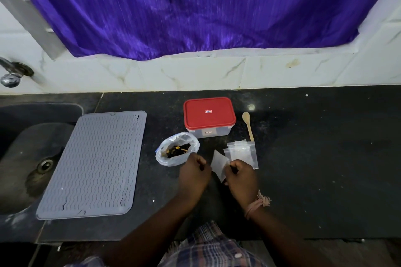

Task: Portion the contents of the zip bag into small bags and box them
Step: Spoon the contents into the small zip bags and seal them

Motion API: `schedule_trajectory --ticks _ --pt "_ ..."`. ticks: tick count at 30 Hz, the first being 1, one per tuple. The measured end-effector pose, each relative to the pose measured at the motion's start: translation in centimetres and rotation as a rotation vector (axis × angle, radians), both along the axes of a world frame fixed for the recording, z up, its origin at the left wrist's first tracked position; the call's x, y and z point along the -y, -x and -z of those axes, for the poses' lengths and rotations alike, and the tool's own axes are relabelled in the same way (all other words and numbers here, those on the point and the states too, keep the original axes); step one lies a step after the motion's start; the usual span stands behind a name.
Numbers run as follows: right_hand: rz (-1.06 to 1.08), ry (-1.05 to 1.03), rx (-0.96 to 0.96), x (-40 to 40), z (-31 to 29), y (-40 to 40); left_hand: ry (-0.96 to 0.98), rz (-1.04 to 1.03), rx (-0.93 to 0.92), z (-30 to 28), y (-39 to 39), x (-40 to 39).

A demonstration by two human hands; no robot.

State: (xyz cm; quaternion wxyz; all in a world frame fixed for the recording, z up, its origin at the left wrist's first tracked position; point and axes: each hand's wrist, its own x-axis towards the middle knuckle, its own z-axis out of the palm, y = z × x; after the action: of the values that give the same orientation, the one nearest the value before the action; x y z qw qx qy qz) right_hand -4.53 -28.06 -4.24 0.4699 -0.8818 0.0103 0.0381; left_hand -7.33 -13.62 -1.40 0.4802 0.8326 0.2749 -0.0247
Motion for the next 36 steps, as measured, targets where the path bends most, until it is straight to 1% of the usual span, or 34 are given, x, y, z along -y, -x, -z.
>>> schedule_trajectory --ticks 1,2,4,6,8,9,10,13,15,18,20,21,23,24,25,27,28,30,32,34,36 --pt "-0.016 0.032 0.021 -0.2 -0.3 0.1 -0.024 0.07 0.004 -0.2 0.1 0.3" --pt "-0.029 0.064 0.044 -0.3 -0.6 0.2 0.015 0.111 0.0 -0.2 0.1 0.6" --pt "-0.043 0.08 0.065 -0.5 -1.2 0.1 0.193 0.103 -0.036 -0.4 0.0 1.1" --pt "-0.085 0.065 0.065 -0.4 -1.7 -0.1 0.318 0.102 -0.045 -0.4 0.3 1.1" --pt "-0.16 0.033 0.017 -0.4 -1.9 -0.1 0.363 0.094 -0.039 -0.5 0.5 0.7" --pt "-0.19 0.027 -0.009 -0.4 -1.9 0.0 0.35 0.096 -0.05 -0.7 0.7 0.5" --pt "-0.207 0.045 -0.014 -0.4 -1.9 0.1 0.284 0.114 -0.059 -0.8 0.7 0.3" --pt "-0.234 0.143 0.037 0.0 -2.2 -0.4 -0.133 0.202 -0.048 -1.6 0.0 -0.1" --pt "-0.266 0.091 -0.016 0.7 -2.5 -1.4 -0.338 0.272 0.011 -2.3 -0.8 -0.5" --pt "-0.331 -0.12 -0.234 1.8 -3.1 -3.3 -0.521 0.405 0.028 -3.5 -2.1 -0.7" --pt "-0.403 -0.172 -0.297 2.6 -3.8 -4.9 -0.619 0.473 0.017 -4.2 -2.4 -0.4" --pt "-0.42 -0.213 -0.336 2.9 -4.1 -5.9 -0.61 0.486 0.009 -4.3 -2.5 -0.3" --pt "-0.326 -0.321 -0.417 3.5 -4.1 -8.2 -0.603 0.479 0.0 -4.5 -2.3 -0.4" --pt "-0.241 -0.311 -0.407 3.9 -3.6 -9.6 -0.611 0.453 -0.004 -4.6 -2.0 -0.5" --pt "-0.146 -0.199 -0.359 4.3 -2.6 -11.2 -0.606 0.42 -0.003 -4.7 -1.6 -0.5" --pt "0.033 0.121 -0.252 4.9 -0.5 -14.3 -0.562 0.339 0.008 -5.1 -0.7 -0.7" --pt "0.099 0.228 -0.214 5.0 0.2 -15.3 -0.524 0.298 0.017 -5.4 -0.2 -0.8" --pt "0.11 0.351 -0.172 4.7 1.2 -16.7 -0.472 0.226 0.03 -5.9 0.7 -1.0" --pt "0.083 0.411 -0.161 4.1 1.4 -17.3 -0.445 0.175 0.029 -6.8 1.4 -1.1" --pt "0.1 0.383 -0.182 3.5 1.5 -17.4 -0.429 0.101 0.008 -7.7 1.9 -1.1" --pt "0.13 0.327 -0.208 3.3 1.7 -17.5 -0.354 0.004 0.028 -8.4 2.3 -1.3"
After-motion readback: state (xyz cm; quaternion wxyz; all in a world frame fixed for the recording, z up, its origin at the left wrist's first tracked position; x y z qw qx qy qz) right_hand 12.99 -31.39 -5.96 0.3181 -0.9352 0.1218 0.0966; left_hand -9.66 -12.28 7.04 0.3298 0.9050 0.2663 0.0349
